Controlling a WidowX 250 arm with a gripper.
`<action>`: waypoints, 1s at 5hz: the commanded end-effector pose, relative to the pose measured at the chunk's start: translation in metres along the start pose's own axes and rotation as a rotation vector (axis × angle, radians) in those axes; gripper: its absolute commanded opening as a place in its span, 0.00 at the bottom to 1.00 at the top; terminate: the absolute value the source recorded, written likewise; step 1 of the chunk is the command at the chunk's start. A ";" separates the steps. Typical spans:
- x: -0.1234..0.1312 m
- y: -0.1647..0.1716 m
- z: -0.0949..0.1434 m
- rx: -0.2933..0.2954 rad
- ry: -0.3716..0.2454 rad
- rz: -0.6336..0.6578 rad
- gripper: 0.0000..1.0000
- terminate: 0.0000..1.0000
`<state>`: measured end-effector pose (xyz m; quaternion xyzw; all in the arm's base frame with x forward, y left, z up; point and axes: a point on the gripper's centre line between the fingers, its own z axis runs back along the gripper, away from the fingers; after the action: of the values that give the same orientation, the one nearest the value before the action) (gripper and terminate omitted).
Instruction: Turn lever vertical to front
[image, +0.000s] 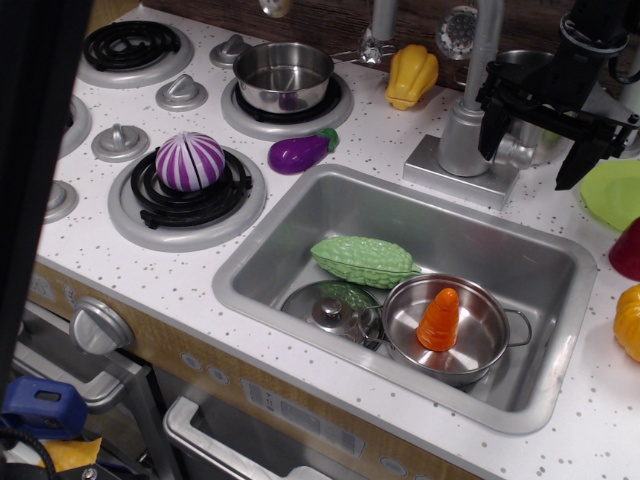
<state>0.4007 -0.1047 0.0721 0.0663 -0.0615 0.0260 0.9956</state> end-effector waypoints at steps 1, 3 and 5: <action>0.000 0.000 0.000 0.000 0.000 0.000 1.00 0.00; 0.019 -0.005 0.015 0.127 -0.187 -0.044 1.00 0.00; 0.030 0.000 0.022 0.118 -0.262 -0.020 1.00 0.00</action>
<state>0.4261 -0.1051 0.0632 0.1469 -0.1597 0.0020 0.9762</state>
